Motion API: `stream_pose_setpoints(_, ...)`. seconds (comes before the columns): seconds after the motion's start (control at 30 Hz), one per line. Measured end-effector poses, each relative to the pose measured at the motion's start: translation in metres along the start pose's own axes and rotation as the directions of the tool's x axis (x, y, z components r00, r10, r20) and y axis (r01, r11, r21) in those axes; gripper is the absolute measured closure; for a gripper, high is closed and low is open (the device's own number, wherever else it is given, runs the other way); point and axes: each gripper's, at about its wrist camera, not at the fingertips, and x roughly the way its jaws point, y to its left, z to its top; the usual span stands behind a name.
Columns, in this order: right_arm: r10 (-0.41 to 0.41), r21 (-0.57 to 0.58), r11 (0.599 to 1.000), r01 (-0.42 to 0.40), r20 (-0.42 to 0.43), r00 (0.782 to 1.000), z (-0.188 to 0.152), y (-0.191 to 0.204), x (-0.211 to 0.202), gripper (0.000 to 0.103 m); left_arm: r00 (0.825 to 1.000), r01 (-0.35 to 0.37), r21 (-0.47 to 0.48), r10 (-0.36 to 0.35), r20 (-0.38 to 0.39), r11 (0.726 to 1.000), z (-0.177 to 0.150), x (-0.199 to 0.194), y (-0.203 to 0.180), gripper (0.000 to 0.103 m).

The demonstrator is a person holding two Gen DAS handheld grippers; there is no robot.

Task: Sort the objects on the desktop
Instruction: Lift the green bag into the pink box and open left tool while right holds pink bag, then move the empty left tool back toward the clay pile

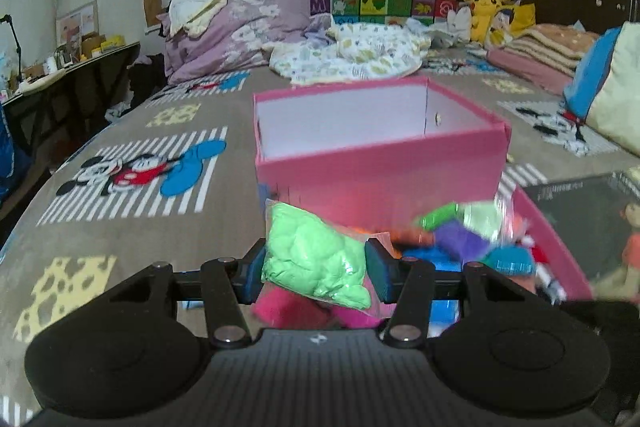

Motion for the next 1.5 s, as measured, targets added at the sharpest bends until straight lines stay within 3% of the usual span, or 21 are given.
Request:
stream_pose_setpoints(0.47,-0.031,-0.053,0.998,0.031,-0.007,0.999,-0.002,0.007,0.003,0.057,0.999,0.041,-0.093,-0.038,0.036,0.995,0.077,0.043,0.015,0.053)
stream_pose_setpoints(0.77,-0.034,-0.048,0.998,0.034,-0.002,0.999,-0.001,0.007,0.006,0.054,0.996,0.068,-0.161,-0.077,-0.049,0.985,0.109,0.108,0.016,0.053)
stream_pose_setpoints(1.1,-0.033,-0.04,0.999,0.033,0.003,0.999,-0.001,0.008,0.009,0.05,0.974,0.021,-0.286,-0.084,-0.211,0.958,0.108,0.182,0.022,0.052)
stream_pose_setpoints(1.3,-0.029,-0.037,0.999,0.029,0.005,1.0,0.0,0.008,0.01,0.049,0.959,-0.071,-0.217,0.007,-0.284,0.974,0.115,0.202,0.014,0.052)
stream_pose_setpoints(1.5,-0.024,-0.034,0.999,0.025,0.004,1.0,0.0,0.007,0.01,0.049,0.95,-0.081,-0.135,0.036,-0.309,0.987,0.118,0.21,0.006,0.042)
